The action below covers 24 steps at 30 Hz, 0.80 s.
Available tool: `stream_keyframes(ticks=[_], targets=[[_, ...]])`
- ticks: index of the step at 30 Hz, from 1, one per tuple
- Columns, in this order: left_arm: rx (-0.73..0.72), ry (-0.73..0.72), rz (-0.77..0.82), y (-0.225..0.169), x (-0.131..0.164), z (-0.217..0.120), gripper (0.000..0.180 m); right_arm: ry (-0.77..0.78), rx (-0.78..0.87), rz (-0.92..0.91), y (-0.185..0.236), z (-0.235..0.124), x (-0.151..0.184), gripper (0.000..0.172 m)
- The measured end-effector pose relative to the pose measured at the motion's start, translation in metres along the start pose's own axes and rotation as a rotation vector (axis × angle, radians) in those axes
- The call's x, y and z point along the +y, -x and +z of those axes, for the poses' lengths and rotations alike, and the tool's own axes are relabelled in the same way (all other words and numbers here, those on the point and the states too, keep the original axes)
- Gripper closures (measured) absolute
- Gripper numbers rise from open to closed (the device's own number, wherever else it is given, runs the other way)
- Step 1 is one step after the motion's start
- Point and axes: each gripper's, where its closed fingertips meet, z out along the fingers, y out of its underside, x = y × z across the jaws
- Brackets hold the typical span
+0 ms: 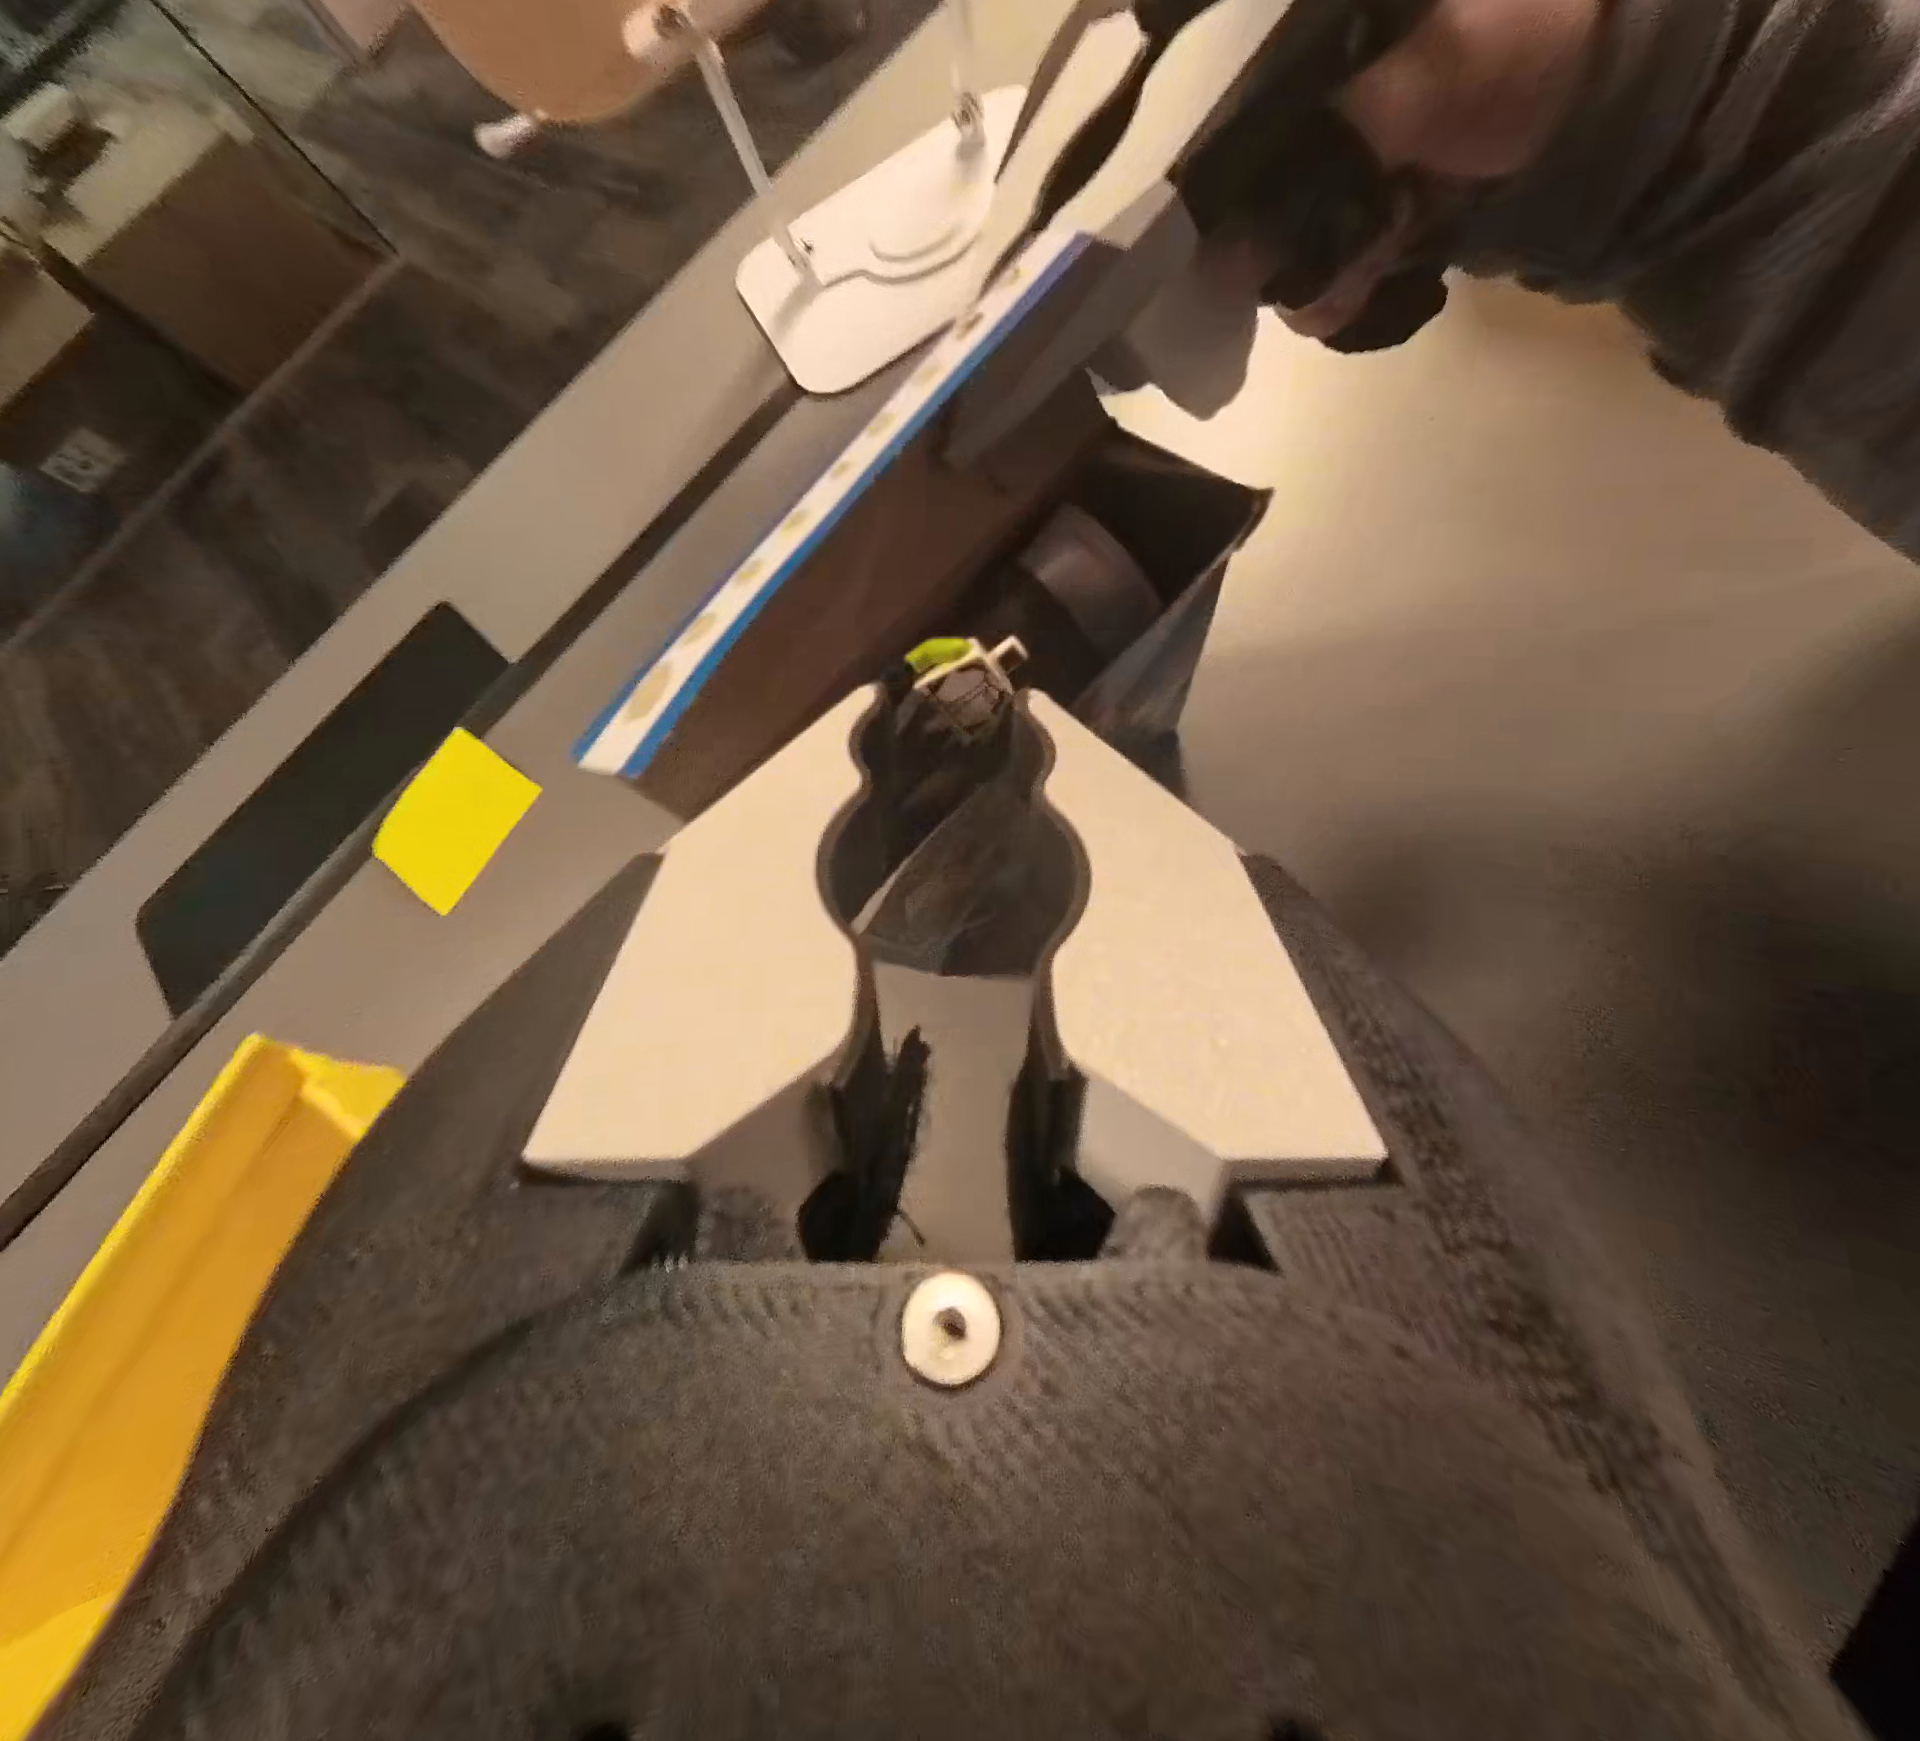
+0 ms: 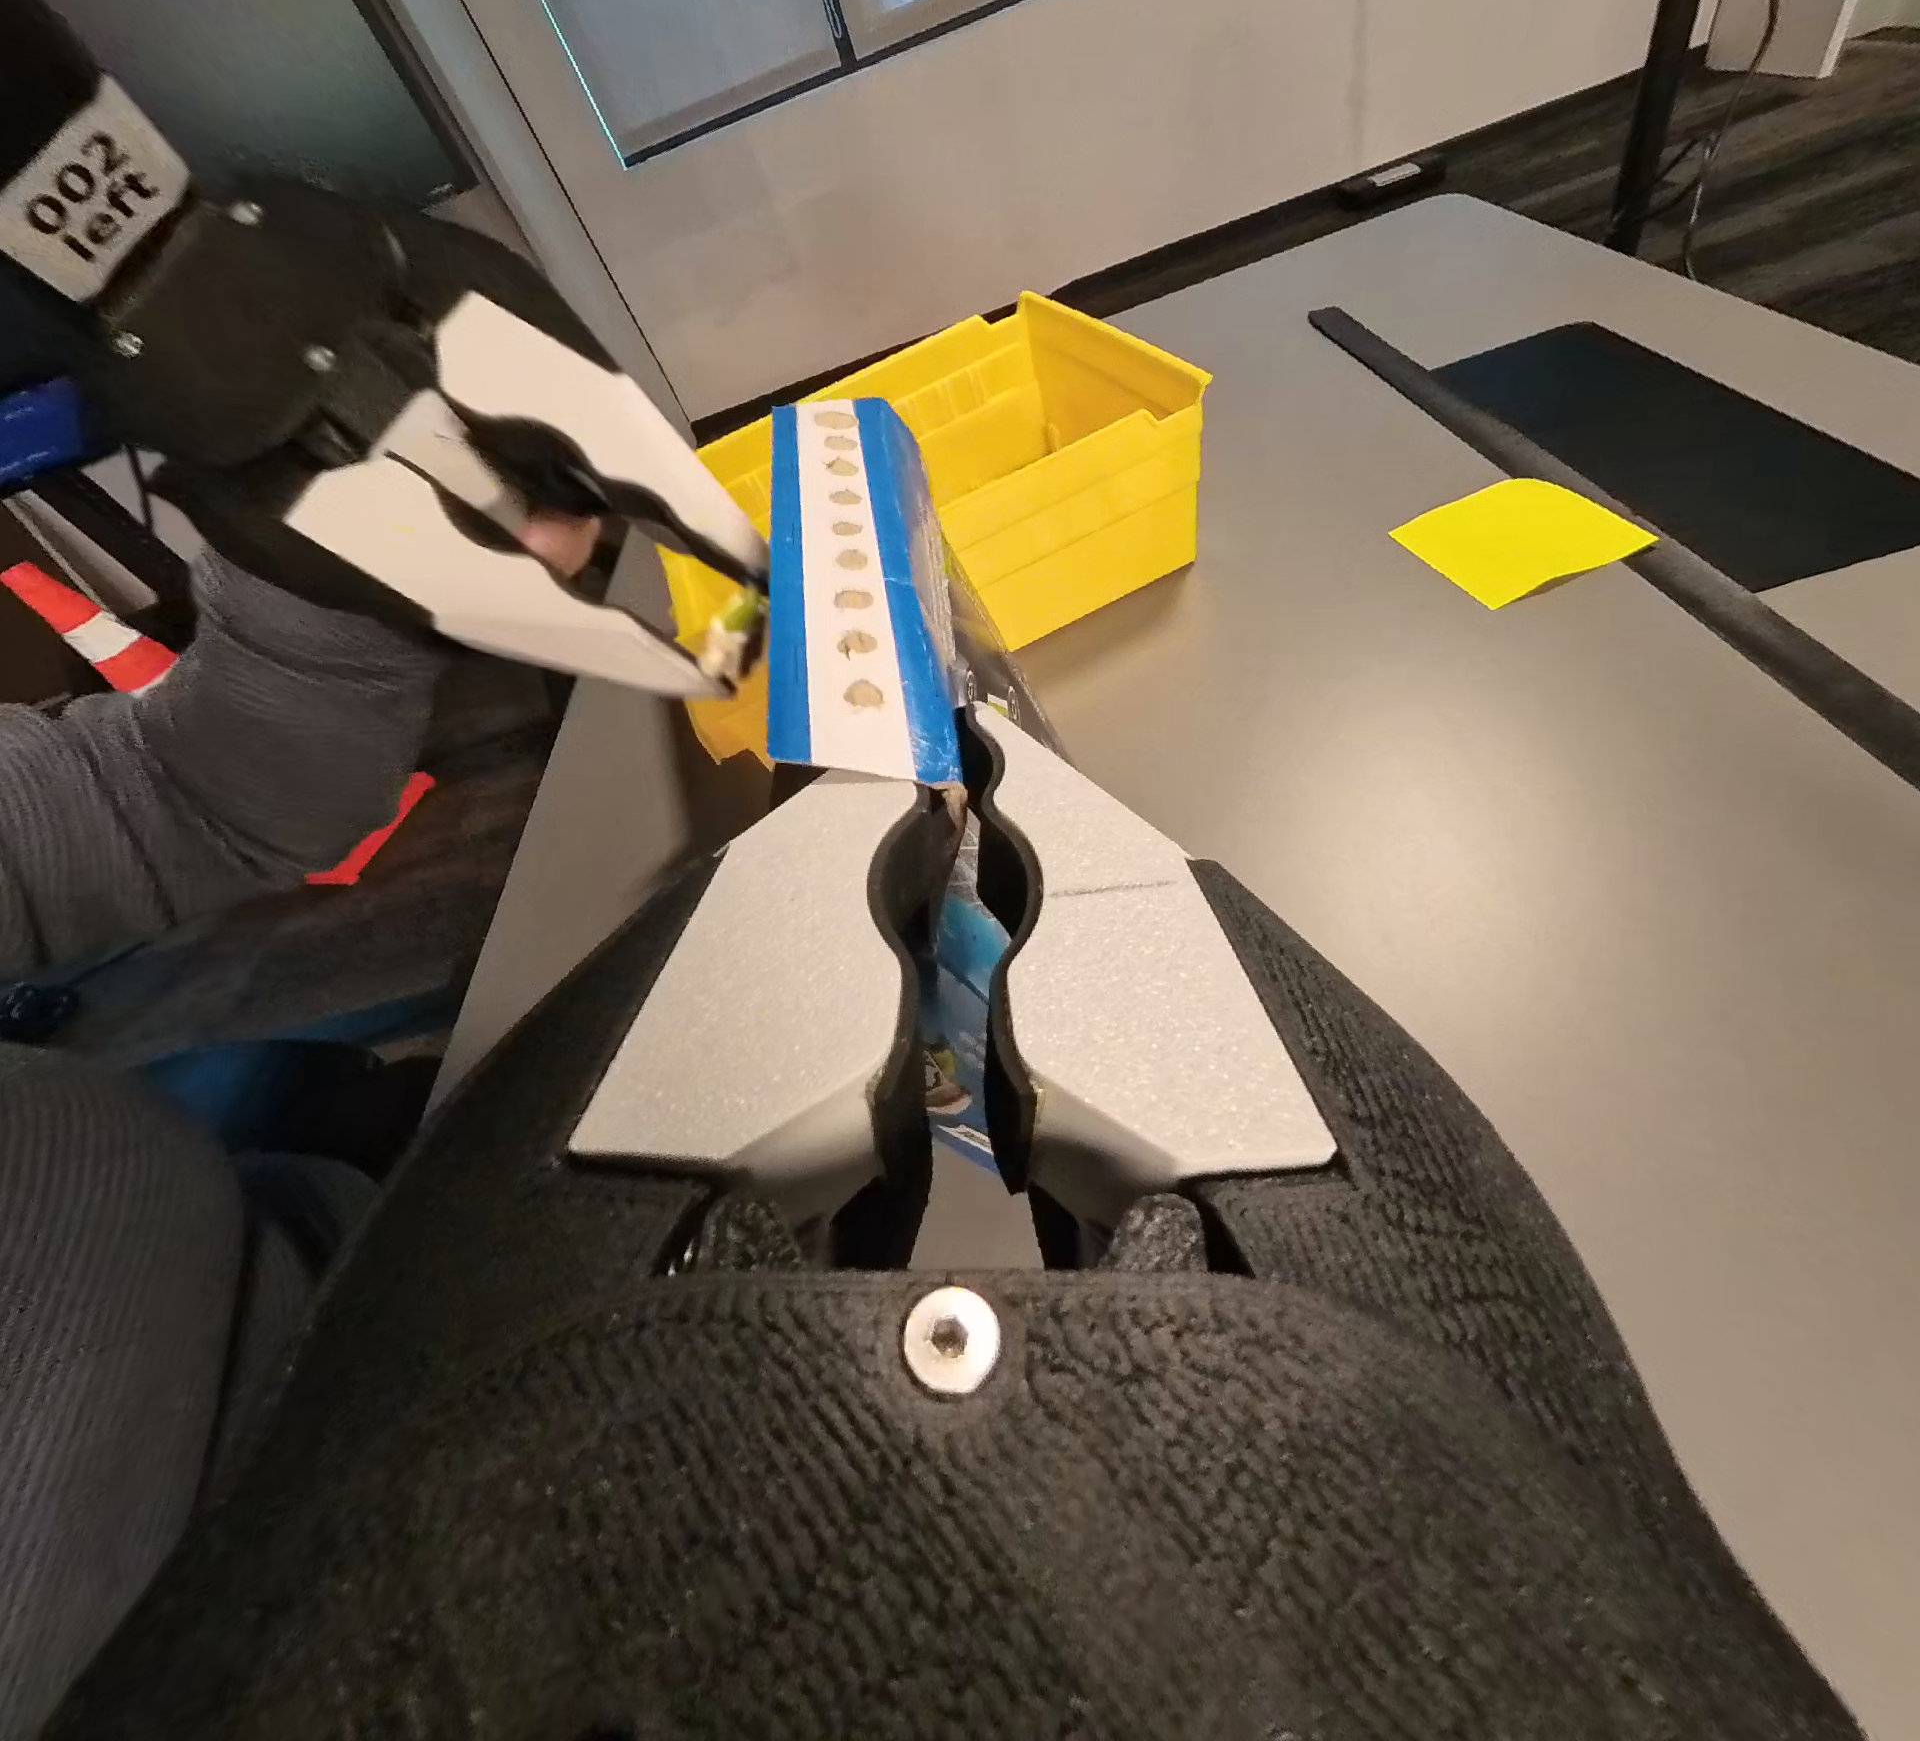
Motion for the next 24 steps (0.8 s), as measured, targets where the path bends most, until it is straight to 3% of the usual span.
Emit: stream_keyframes(ticks=[5,9,12,15,17,19,21,24], targets=[[0.050,0.070,-0.048,-0.002,0.009,0.027,0.159,0.001,-0.003,-0.001,0.000,0.000,0.000,0.172],[0.064,0.089,-0.058,-0.004,0.014,0.028,0.143,0.003,-0.019,0.002,0.002,0.001,0.001,0.172],[0.042,0.073,-0.054,-0.002,0.014,0.012,0.136,0.000,-0.014,0.003,0.002,0.001,0.000,0.172],[-0.132,0.083,-0.067,0.029,0.031,-0.031,0.136,-0.001,-0.013,0.003,0.001,-0.001,0.000,0.172],[-0.300,0.110,-0.153,0.066,0.055,-0.070,0.142,-0.005,-0.010,0.007,-0.001,-0.001,0.000,0.172],[-0.430,0.233,-0.353,0.099,0.101,-0.106,0.143,-0.006,-0.018,0.015,0.000,0.000,0.000,0.172],[-0.401,0.449,-0.565,0.104,0.156,-0.125,0.131,-0.005,-0.022,0.014,0.001,0.001,0.000,0.172],[-0.369,0.667,-0.592,0.112,0.215,-0.134,0.137,0.002,-0.025,0.004,0.004,0.001,0.001,0.172]])
